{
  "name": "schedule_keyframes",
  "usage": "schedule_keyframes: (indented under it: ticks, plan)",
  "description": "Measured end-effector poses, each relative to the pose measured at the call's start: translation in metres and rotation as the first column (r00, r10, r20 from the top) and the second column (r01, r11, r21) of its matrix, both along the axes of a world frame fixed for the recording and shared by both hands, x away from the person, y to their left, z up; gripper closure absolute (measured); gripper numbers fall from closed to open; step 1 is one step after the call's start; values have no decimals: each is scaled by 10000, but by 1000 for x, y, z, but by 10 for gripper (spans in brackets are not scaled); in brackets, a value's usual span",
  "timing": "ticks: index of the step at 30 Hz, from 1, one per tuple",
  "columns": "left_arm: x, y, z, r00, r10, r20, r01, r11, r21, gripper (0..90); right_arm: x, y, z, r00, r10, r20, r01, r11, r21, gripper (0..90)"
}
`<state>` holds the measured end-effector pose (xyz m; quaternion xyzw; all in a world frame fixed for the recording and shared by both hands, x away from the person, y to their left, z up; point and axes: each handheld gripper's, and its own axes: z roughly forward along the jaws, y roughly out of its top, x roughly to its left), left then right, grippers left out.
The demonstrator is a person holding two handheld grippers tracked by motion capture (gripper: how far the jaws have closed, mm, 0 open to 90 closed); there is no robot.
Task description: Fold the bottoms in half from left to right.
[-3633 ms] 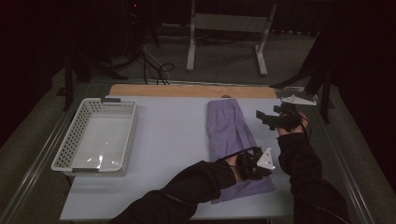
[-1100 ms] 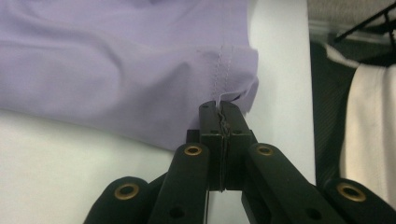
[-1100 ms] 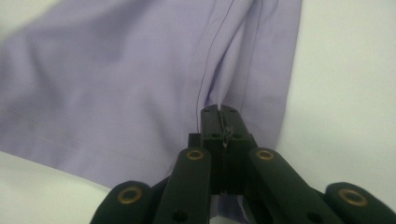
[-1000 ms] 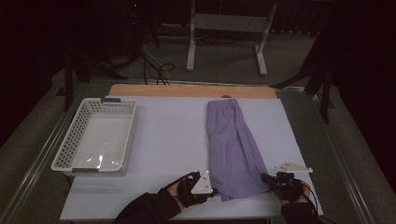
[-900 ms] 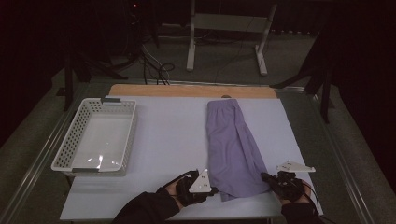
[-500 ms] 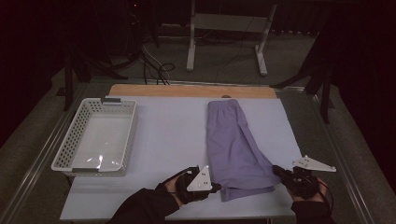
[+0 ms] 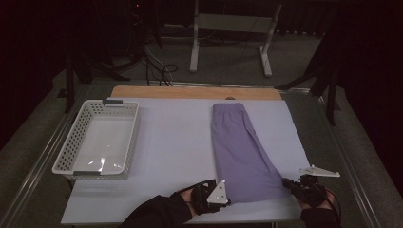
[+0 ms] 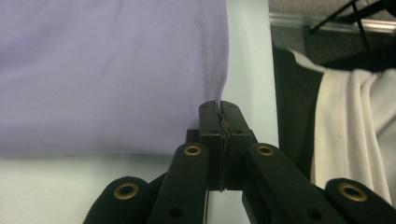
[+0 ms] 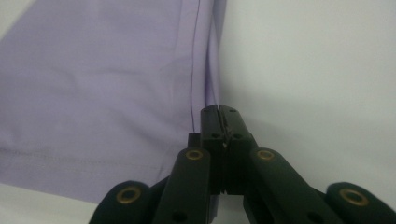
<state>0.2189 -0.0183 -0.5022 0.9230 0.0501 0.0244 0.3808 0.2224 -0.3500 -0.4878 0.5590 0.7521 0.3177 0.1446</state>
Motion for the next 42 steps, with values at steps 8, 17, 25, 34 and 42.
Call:
schedule_keyframes:
  ticks: [8,17,25,34,42]
  plan:
    - [4,5,7,9998,188,-44,-192,9945,-1027,444,3,12,4,9967,183,790,-188,9998,62,438]
    - [4,-8,-5,9996,-215,-159,205,9980,-593,412,8,25,3,9857,680,1539,-800,9941,731,152]
    - [12,-14,-20,9990,-335,295,331,9994,132,499,8,27,2,9834,787,1635,-911,9934,702,142]
    - [25,-24,-17,9981,-27,611,9,9996,295,840,7,22,3,9834,608,1707,-763,9934,855,146]
    - [19,-8,0,9991,-192,365,174,9987,486,872,6,23,4,9820,651,1772,-815,9929,870,147]
